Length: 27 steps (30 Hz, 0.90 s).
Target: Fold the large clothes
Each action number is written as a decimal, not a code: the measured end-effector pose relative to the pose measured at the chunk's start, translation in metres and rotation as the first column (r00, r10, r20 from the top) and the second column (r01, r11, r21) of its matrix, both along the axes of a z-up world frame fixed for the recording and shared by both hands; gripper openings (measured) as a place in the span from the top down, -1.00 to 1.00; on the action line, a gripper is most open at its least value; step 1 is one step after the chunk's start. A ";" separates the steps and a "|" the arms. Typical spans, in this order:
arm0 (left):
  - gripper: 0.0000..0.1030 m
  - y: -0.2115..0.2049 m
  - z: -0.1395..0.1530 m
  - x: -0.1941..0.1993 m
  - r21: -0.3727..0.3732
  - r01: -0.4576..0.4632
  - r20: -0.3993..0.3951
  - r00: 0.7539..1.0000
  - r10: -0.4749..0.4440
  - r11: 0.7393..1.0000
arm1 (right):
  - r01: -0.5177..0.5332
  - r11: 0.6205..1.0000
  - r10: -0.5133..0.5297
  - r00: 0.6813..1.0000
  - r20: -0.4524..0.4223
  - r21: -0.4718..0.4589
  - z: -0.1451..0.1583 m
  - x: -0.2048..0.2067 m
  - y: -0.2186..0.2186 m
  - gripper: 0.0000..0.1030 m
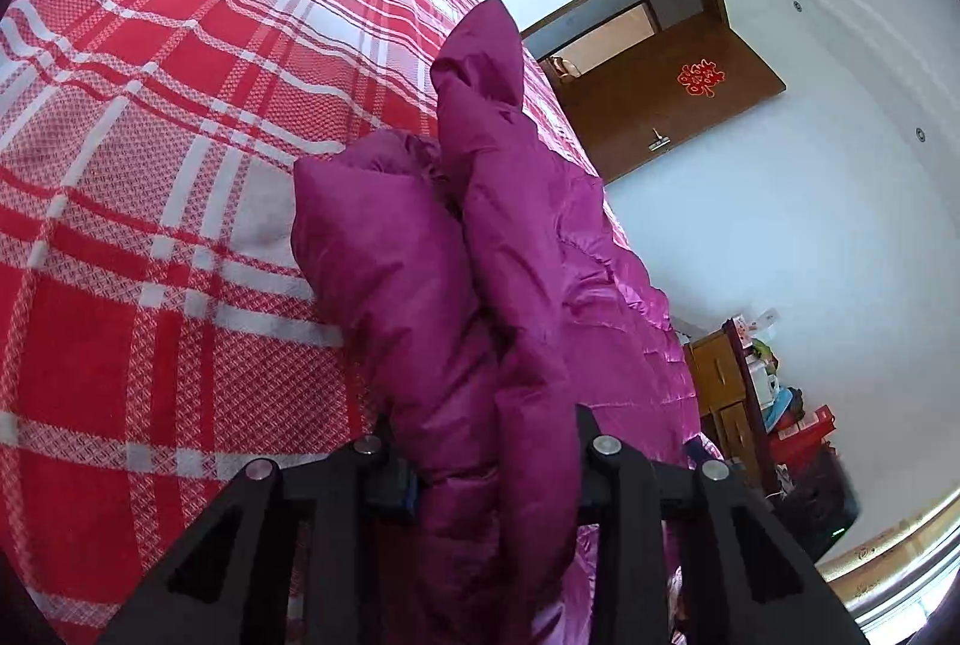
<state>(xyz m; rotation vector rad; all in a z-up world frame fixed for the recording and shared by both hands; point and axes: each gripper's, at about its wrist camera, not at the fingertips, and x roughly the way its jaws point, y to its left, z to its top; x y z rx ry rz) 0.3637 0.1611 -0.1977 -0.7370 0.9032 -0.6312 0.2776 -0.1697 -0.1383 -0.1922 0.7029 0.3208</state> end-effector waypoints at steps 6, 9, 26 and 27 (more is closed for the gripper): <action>0.55 0.012 -0.003 -0.003 -0.025 0.010 0.008 1.000 -0.010 1.000 | 0.152 0.988 -0.154 0.984 -0.091 -0.027 0.000 0.033 -0.012 -0.75; 0.78 0.014 0.015 -0.019 -0.049 0.005 0.090 0.996 -0.001 0.999 | 0.158 0.984 -0.168 0.977 -0.135 -0.083 -0.028 0.042 0.000 -0.81; 0.81 0.058 0.133 -0.160 -0.186 -0.104 0.114 0.985 0.126 0.977 | -0.309 0.939 0.337 0.917 -0.214 0.154 -0.010 -0.044 0.091 -0.80; 0.81 0.049 0.141 -0.159 -0.163 -0.131 0.096 0.984 0.148 0.978 | -0.303 0.937 0.335 0.921 -0.200 0.177 -0.009 -0.045 0.086 -0.80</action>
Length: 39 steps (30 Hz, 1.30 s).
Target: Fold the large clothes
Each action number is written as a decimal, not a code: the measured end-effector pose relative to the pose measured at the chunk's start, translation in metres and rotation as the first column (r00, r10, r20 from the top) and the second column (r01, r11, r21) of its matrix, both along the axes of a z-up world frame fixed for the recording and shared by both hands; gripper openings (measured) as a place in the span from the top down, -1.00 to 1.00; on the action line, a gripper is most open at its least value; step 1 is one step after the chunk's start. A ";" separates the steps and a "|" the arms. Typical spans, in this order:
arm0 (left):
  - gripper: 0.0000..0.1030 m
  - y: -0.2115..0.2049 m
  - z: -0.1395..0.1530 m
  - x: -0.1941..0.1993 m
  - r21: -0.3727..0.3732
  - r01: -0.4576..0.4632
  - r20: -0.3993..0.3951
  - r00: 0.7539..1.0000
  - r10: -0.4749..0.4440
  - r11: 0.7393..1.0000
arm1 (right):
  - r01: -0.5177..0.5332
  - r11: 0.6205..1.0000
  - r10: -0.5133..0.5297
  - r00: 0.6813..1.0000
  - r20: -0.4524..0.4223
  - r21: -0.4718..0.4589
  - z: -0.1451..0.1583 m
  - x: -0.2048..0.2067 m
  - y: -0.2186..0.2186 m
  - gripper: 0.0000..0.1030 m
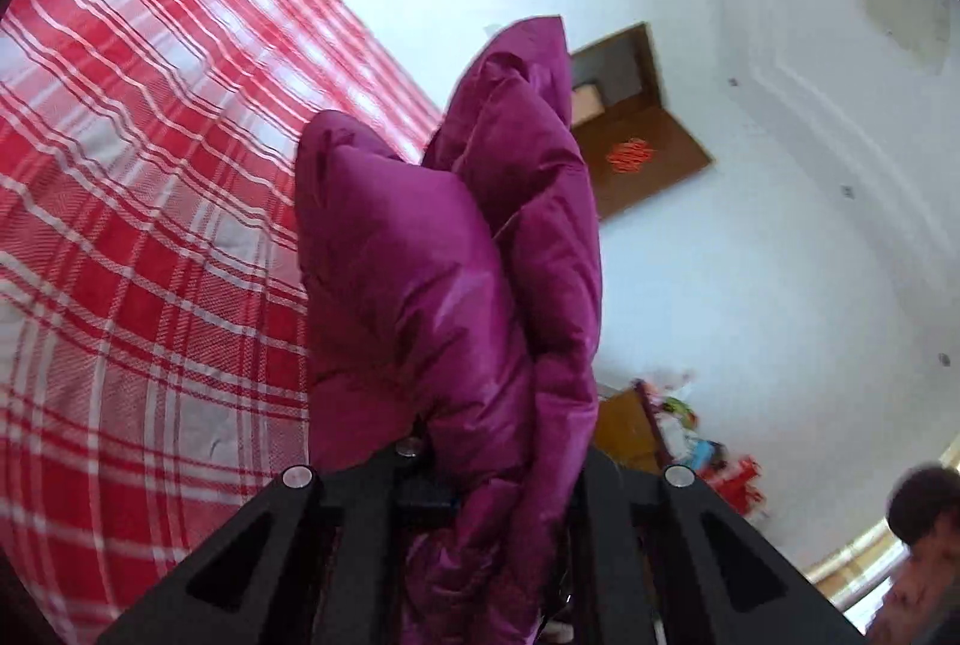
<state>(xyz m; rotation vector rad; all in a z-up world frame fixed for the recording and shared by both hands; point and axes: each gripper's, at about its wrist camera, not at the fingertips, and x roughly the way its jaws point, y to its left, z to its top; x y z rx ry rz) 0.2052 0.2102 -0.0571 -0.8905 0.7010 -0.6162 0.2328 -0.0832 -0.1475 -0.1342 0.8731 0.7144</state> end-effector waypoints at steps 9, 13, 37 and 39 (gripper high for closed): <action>0.80 -0.032 0.024 0.007 0.170 -0.012 0.022 1.000 0.008 0.985 | 0.104 0.978 -0.091 0.993 -0.078 0.179 0.003 0.002 -0.052 -0.80; 0.78 0.000 0.000 -0.005 0.262 -0.092 0.023 0.996 0.089 0.961 | 0.113 0.981 -0.107 0.993 -0.044 0.155 0.006 0.005 -0.053 -0.80; -0.51 0.116 -0.140 0.056 -0.011 0.025 -0.182 0.983 -0.027 1.000 | -0.161 0.958 0.242 0.895 0.375 -0.236 0.021 -0.071 0.068 -0.82; -0.26 0.112 -0.139 0.047 0.070 0.046 -0.154 0.987 -0.035 0.997 | -0.059 0.992 0.091 0.942 0.324 -0.110 0.037 -0.046 0.040 -0.82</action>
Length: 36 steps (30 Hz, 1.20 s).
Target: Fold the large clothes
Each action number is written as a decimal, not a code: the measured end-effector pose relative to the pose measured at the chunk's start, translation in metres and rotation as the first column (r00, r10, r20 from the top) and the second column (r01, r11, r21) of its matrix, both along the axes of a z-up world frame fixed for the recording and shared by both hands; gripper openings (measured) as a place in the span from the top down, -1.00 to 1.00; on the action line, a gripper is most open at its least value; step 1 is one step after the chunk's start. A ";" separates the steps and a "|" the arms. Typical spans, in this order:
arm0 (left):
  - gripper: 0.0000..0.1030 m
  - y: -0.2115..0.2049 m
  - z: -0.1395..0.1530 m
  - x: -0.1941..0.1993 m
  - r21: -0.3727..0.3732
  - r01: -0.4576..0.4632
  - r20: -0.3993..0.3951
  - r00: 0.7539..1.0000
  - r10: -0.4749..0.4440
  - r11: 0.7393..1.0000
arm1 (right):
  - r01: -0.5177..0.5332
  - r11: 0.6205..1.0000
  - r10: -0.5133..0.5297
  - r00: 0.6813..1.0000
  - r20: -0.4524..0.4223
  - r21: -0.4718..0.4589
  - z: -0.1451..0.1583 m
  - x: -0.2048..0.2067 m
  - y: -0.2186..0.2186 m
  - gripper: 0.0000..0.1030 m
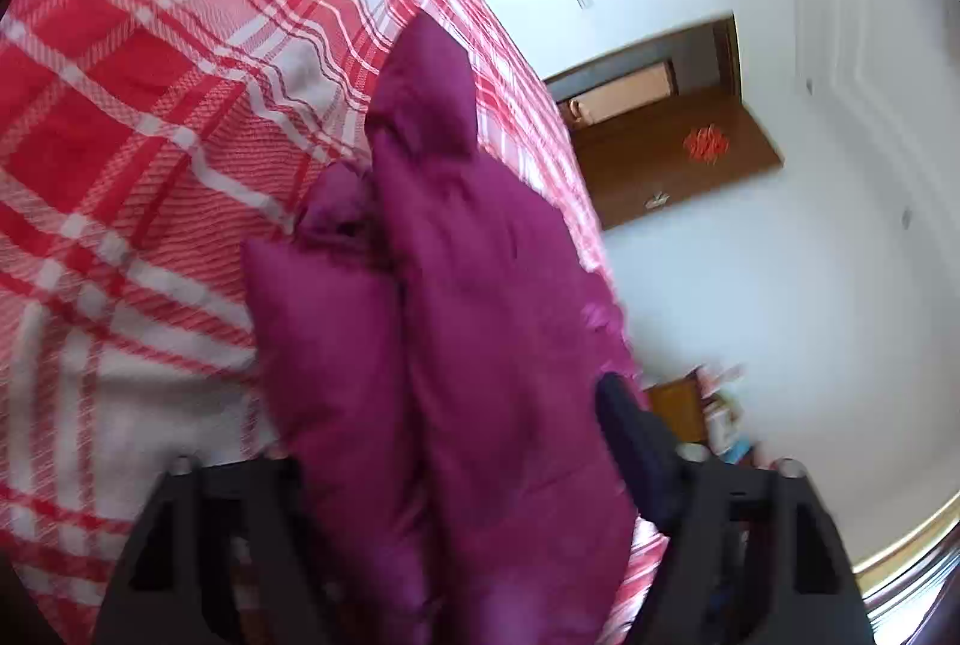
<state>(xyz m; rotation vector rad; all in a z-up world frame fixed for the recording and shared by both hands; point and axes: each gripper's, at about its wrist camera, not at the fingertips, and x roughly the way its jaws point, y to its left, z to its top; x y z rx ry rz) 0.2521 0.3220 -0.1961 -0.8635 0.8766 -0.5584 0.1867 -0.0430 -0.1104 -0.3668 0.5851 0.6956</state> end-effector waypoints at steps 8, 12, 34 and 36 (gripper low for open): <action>0.64 -0.001 -0.018 -0.008 -0.114 -0.004 0.019 1.000 0.006 0.993 | 0.351 0.931 -0.364 0.910 -0.200 -0.100 -0.024 0.107 -0.042 -0.82; 0.72 -0.003 0.006 -0.030 -0.225 -0.024 0.052 0.998 0.036 0.974 | 0.357 0.927 -0.375 0.895 -0.242 -0.116 -0.046 0.115 -0.056 -0.96; 0.72 -0.236 0.170 0.019 0.123 0.025 0.067 0.997 -0.034 0.992 | 0.400 0.858 -0.189 0.829 -0.527 0.321 -0.041 0.129 -0.167 -0.66; 0.72 -0.267 0.161 0.023 0.184 0.055 0.095 0.993 -0.074 0.981 | 0.454 0.809 -0.195 0.807 -0.557 0.374 -0.038 0.121 -0.205 -0.63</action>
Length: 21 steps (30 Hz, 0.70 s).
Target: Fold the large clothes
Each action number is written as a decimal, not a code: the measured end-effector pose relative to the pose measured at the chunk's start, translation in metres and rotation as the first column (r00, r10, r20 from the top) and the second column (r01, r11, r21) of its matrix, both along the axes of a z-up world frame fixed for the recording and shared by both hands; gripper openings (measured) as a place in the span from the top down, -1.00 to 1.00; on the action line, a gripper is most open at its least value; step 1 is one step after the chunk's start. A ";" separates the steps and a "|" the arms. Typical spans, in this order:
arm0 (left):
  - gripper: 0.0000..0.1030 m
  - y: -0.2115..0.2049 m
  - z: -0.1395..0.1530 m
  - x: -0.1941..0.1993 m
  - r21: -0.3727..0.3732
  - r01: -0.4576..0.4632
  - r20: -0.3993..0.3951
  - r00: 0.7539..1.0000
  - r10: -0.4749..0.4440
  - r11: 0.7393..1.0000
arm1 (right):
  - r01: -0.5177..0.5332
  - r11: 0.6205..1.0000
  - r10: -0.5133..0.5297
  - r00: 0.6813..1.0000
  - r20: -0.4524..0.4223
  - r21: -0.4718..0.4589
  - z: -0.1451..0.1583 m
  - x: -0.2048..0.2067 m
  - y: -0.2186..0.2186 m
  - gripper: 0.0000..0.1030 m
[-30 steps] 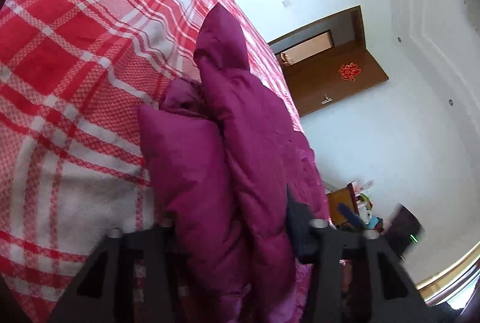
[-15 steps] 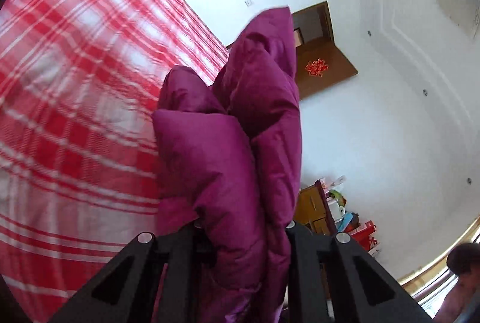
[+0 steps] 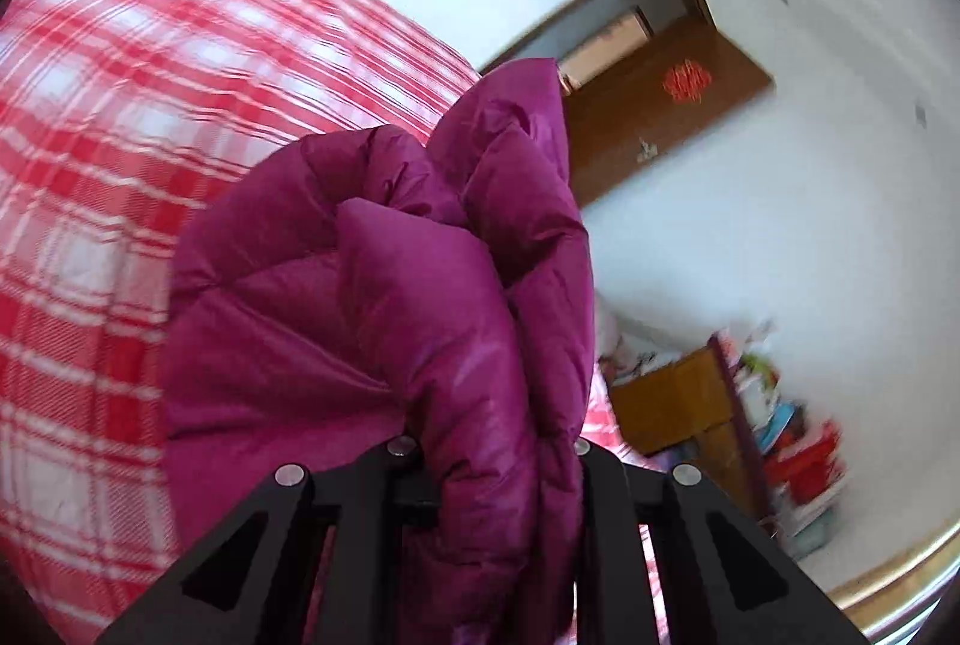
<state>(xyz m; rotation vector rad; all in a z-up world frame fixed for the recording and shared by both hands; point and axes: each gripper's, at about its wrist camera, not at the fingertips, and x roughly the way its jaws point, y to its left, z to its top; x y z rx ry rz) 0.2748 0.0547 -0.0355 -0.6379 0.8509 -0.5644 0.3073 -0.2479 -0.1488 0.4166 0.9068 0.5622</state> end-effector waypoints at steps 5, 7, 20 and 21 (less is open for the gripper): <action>0.71 -0.070 -0.026 -0.013 0.220 0.018 0.071 0.997 -0.035 0.975 | 0.143 0.965 -0.131 0.989 -0.067 0.218 -0.006 -0.014 -0.101 -0.69; 0.71 -0.096 -0.033 -0.023 0.337 0.020 0.113 0.992 -0.061 0.941 | 0.242 0.925 -0.221 0.970 -0.106 0.292 -0.010 -0.017 -0.143 -0.79; -0.09 -0.175 -0.074 -0.078 0.706 -0.052 0.333 0.904 -0.267 0.706 | 0.111 0.973 -0.116 0.993 0.018 0.203 0.079 -0.016 -0.180 -0.81; -0.09 -0.175 -0.075 -0.082 0.712 -0.058 0.341 0.900 -0.272 0.700 | 0.082 0.986 -0.087 0.996 0.025 0.147 0.087 -0.010 -0.172 -0.81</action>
